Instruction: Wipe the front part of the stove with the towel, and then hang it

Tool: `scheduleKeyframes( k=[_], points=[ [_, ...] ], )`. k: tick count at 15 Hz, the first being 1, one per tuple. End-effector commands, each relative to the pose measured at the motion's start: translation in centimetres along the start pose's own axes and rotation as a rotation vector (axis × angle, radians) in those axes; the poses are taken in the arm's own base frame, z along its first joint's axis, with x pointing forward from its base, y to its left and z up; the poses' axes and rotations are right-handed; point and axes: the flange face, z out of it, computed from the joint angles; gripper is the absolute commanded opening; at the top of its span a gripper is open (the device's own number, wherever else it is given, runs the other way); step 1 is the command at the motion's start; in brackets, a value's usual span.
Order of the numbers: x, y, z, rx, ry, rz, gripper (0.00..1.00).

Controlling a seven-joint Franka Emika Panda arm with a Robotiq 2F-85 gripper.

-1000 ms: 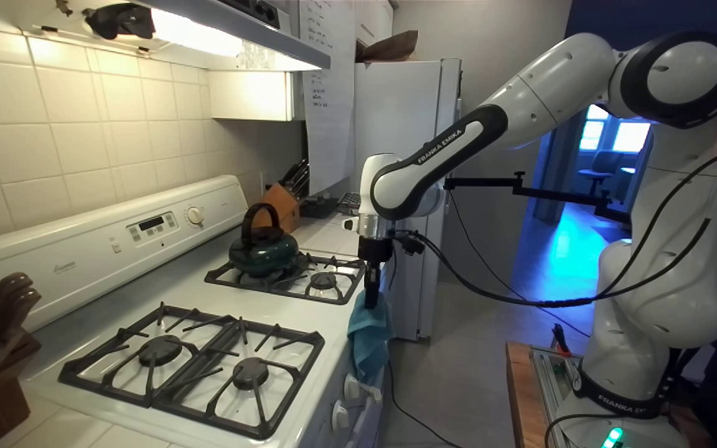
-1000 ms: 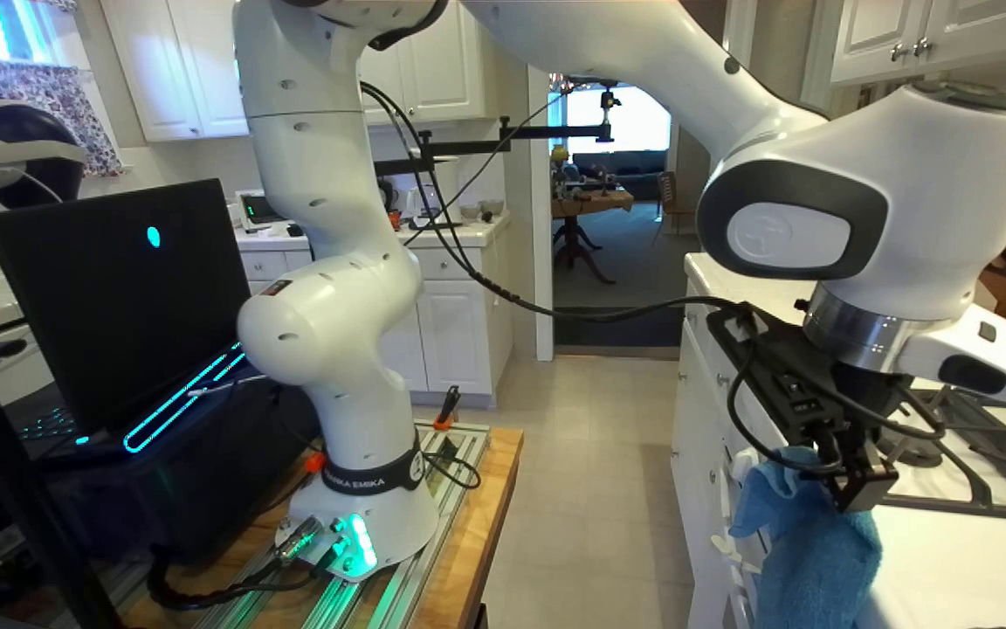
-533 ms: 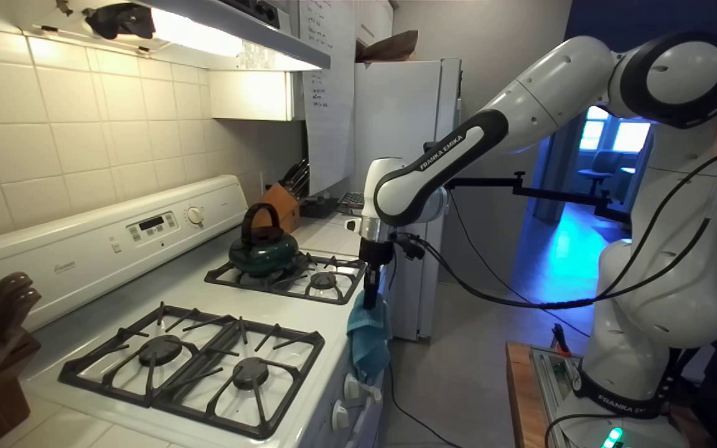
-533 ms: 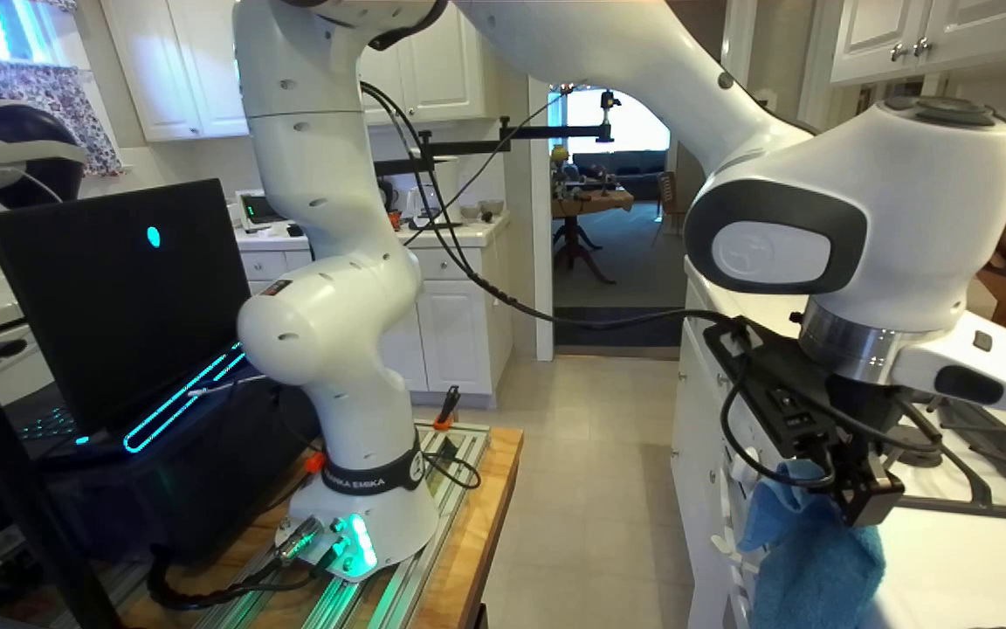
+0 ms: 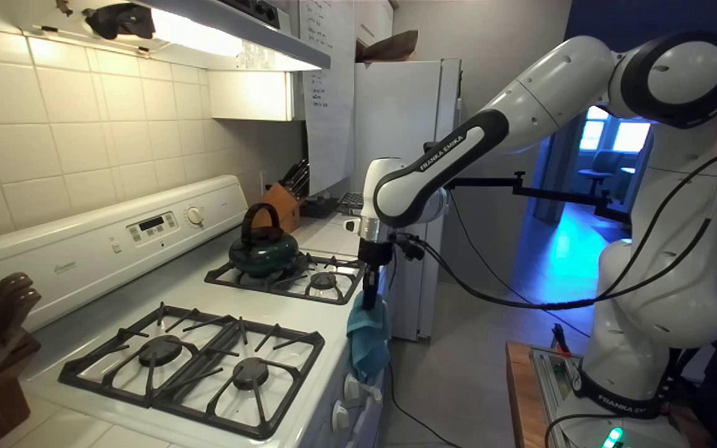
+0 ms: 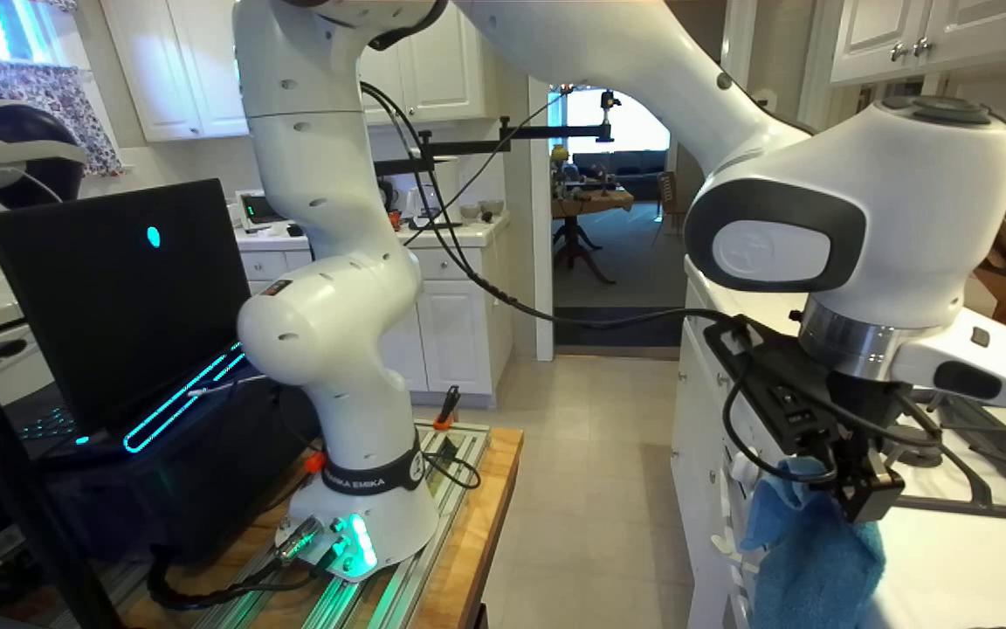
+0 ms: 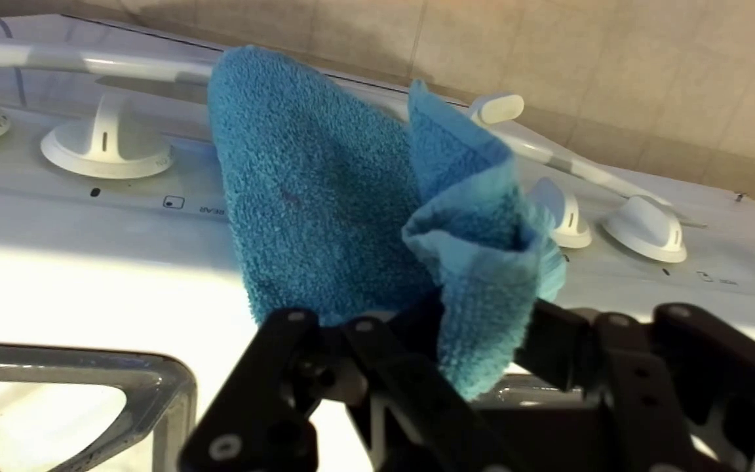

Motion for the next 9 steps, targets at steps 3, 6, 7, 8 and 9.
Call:
scheduleKeyframes(
  k=[3, 6, 7, 8, 9],
  points=[
    [0.3, -1.6, 0.7, -0.043, 0.034, -0.099, 0.03],
    [0.4, -2.3, 1.2, -0.070, 0.062, -0.176, 0.03],
    [0.4, -2.4, 1.3, -0.076, 0.071, -0.194, 0.03],
    [0.2, -2.4, 1.5, -0.073, 0.068, -0.184, 0.03],
    [0.1, -2.3, 1.7, -0.066, 0.071, -0.162, 0.03]
  ],
)
